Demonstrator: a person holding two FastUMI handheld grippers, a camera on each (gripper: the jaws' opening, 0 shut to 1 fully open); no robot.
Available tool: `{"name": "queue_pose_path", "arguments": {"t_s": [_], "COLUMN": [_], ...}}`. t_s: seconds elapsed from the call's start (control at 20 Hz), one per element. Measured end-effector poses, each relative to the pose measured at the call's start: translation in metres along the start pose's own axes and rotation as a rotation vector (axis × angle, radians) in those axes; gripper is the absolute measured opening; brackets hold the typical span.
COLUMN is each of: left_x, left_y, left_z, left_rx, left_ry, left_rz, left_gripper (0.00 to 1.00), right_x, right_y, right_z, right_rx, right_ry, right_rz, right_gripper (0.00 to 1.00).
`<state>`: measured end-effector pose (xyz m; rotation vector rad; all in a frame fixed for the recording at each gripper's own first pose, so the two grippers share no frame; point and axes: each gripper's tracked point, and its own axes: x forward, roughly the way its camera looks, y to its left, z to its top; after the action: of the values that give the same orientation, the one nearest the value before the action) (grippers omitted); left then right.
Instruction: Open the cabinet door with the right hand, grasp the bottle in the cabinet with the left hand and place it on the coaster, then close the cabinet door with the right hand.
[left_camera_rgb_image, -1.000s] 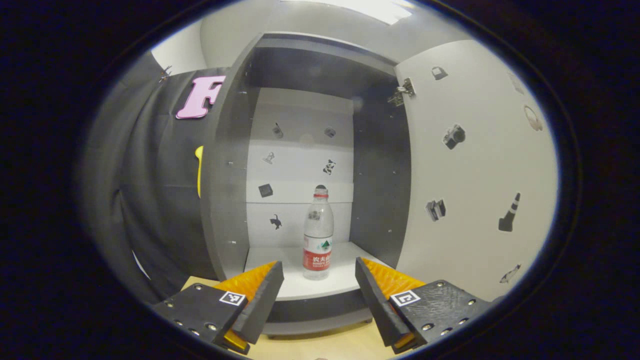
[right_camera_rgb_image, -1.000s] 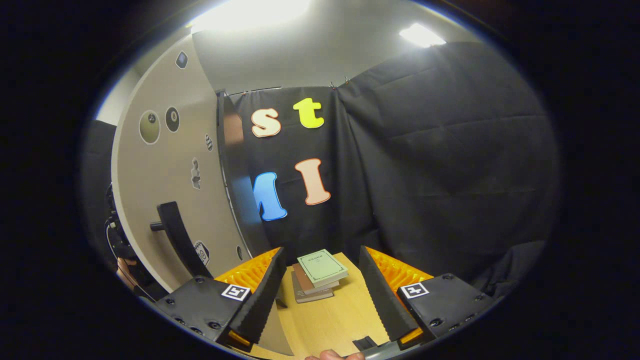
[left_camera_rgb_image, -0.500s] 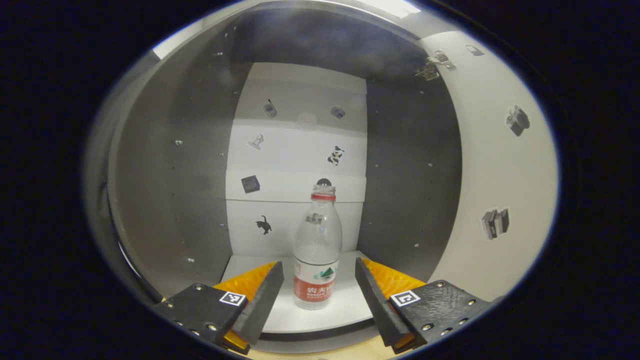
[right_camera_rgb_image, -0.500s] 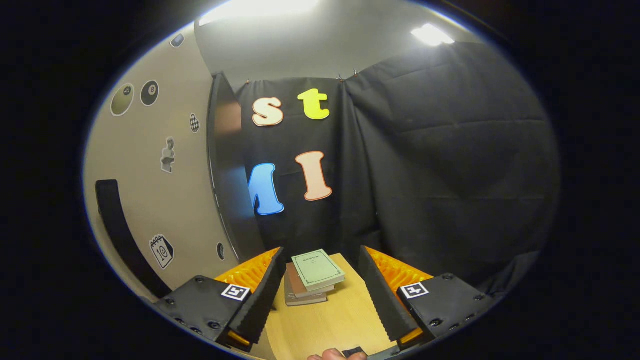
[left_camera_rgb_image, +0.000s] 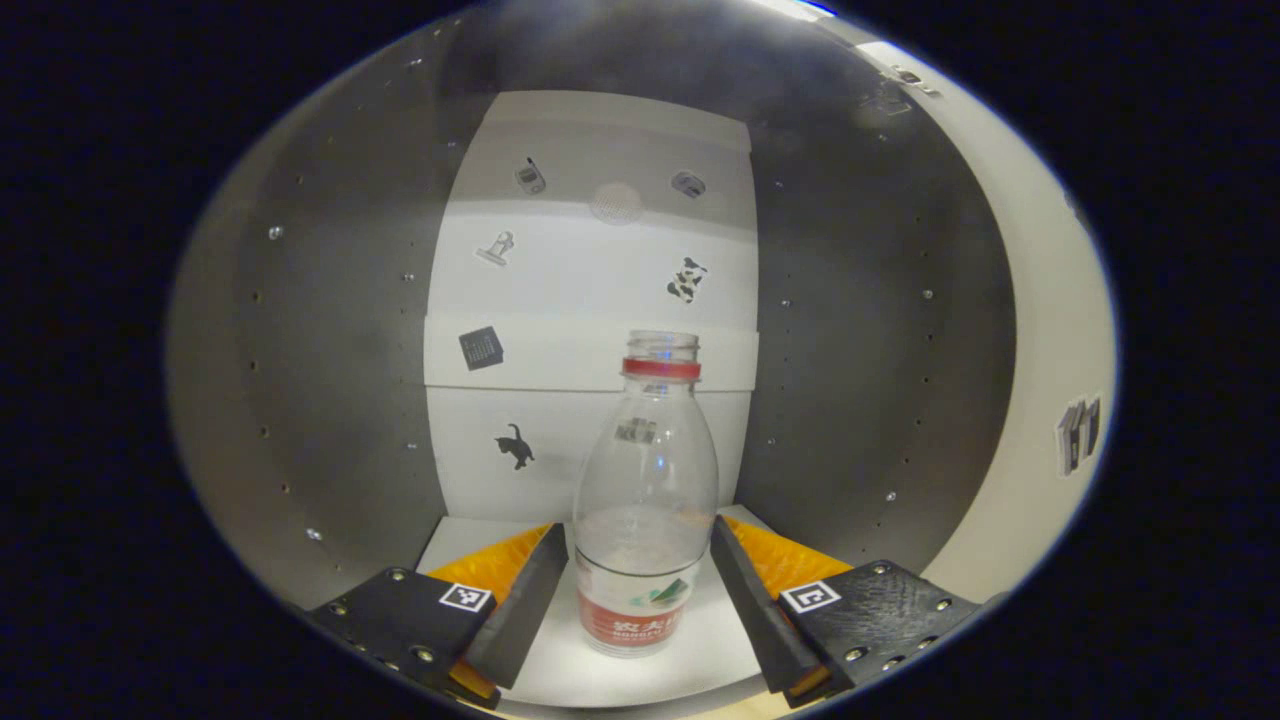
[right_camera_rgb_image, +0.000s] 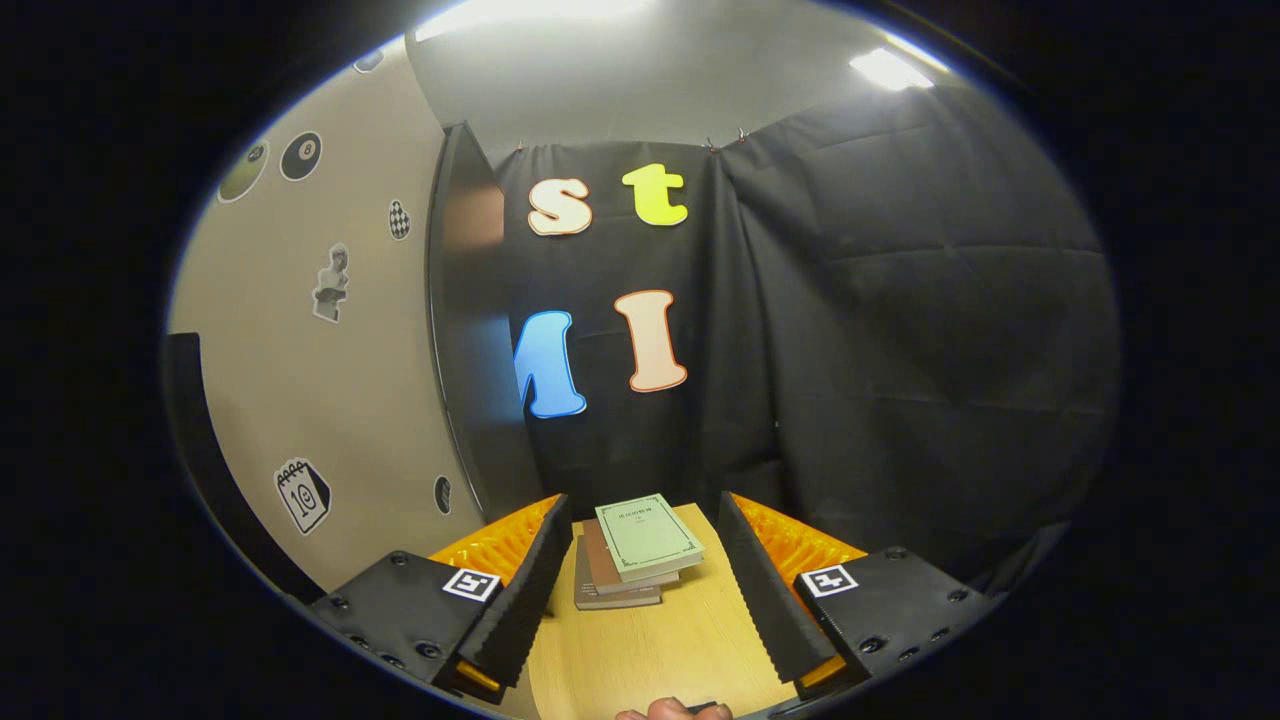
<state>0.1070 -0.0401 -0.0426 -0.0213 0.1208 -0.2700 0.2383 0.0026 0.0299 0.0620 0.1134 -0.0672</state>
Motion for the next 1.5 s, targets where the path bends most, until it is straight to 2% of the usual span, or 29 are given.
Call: {"name": "queue_pose_path", "arguments": {"t_s": [0.25, 0.3, 0.65, 0.85, 1.0, 1.15, 1.2, 1.5], "left_x": [0.011, 0.010, -0.026, -0.083, -0.129, -0.177, -0.193, -0.283], "left_y": [-0.005, -0.005, -0.004, -0.010, -0.004, 0.010, 0.014, 0.048], "left_z": [-0.001, 0.000, 0.013, 0.017, 0.000, -0.032, -0.043, -0.125], "left_rx": [-0.039, -0.041, -0.067, -0.082, -0.047, 0.012, 0.022, 0.004], "left_ry": [-0.002, -0.002, -0.018, -0.053, -0.052, -0.009, 0.000, 0.048], "left_rz": [-0.046, -0.052, -0.068, -0.118, -0.126, -0.098, -0.090, -0.024], "left_gripper": [0.87, 0.77, 0.75, 0.75, 0.75, 0.80, 0.75, 0.75], "right_x": [0.002, 0.002, -0.009, -0.014, -0.021, -0.026, -0.028, -0.042], "right_y": [-0.002, -0.002, 0.002, 0.007, 0.011, 0.015, 0.017, 0.028], "right_z": [-0.005, -0.005, -0.011, -0.015, -0.013, -0.015, -0.015, -0.017], "right_rx": [0.023, 0.025, 0.039, 0.059, 0.061, 0.060, 0.063, 0.098], "right_ry": [0.018, 0.016, 0.019, 0.024, 0.014, 0.013, 0.014, -0.009], "right_rz": [0.006, 0.005, 0.006, 0.004, -0.001, 0.002, 0.003, -0.006], "right_gripper": [0.94, 0.94, 0.94, 0.94, 0.94, 0.93, 0.93, 0.93]}}
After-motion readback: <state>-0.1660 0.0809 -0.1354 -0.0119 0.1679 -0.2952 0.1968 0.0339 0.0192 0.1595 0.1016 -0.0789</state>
